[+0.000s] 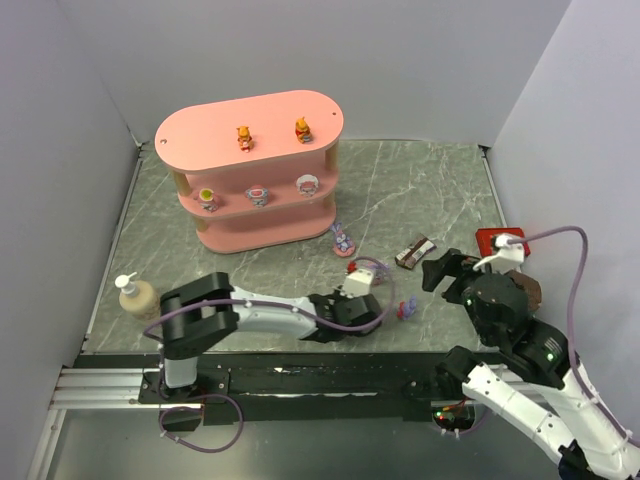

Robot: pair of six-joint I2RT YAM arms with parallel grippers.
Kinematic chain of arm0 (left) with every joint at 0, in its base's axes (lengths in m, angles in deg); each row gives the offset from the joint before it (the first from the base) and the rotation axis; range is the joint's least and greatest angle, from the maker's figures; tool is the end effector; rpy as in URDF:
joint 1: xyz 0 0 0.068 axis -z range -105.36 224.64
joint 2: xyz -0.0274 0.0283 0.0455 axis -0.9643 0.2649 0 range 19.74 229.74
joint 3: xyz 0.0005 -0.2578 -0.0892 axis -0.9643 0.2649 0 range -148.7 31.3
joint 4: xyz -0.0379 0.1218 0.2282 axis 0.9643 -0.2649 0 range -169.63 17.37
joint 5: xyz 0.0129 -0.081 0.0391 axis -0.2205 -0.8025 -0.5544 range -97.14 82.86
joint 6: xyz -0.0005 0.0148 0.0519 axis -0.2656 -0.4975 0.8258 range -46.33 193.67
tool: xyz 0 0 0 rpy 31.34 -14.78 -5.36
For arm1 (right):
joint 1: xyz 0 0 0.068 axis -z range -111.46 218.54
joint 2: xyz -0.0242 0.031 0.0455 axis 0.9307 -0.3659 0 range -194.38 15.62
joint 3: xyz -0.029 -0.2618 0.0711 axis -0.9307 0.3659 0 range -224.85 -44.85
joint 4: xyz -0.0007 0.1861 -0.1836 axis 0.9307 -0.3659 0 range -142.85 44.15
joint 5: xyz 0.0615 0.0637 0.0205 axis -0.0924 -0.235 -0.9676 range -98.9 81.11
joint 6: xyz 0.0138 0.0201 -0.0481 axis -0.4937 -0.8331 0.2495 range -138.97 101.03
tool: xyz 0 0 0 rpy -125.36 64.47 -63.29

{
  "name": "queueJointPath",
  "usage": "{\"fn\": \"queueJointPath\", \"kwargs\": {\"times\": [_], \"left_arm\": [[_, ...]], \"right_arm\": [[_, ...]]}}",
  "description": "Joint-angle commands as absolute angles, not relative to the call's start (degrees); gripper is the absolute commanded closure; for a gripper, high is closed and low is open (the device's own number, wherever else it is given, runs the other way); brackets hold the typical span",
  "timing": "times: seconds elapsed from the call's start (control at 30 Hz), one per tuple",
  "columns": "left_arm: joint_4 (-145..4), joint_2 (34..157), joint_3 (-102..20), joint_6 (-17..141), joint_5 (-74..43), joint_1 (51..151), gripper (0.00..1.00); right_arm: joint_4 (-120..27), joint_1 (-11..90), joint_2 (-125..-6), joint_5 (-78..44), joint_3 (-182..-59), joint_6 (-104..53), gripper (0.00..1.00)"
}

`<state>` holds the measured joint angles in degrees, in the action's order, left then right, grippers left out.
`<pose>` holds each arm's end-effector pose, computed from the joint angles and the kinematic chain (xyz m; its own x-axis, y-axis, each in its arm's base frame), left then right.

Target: Place and organize the plastic toys onto the shelf

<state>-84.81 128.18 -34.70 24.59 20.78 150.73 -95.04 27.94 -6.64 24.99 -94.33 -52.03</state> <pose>0.1090 -0.3704 0.1569 -0.7273 0.1591 -0.6677 0.3710 0.9095 -0.1874 0.0601 0.0252 0.3401 -0.3187 0.3233 -0.8910 0.0314 0.9431 0.3310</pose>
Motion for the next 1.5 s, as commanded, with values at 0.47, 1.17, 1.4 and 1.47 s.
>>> {"fn": "queueJointPath", "kwargs": {"times": [0.47, 1.17, 1.4, 1.47], "left_arm": [[-66.7, 107.3, -7.6, 43.5, 12.6, 146.7, 0.66], [-72.2, 107.7, -9.1, 29.7, 19.7, 147.3, 0.22], [-71.3, 109.4, -8.9, 27.0, 26.7, 152.4, 0.31], [-71.7, 110.8, -9.7, 26.6, 27.7, 153.1, 0.32]], "right_arm": [[-72.4, 28.0, -28.0, 7.5, -91.5, -48.7, 0.05], [-71.9, 28.0, -27.7, 8.5, -90.6, -48.4, 0.04], [-72.4, 28.1, -26.4, 9.5, -89.7, -48.2, 0.04], [-72.9, 28.1, -26.0, 9.8, -89.7, -48.3, 0.04]]}}
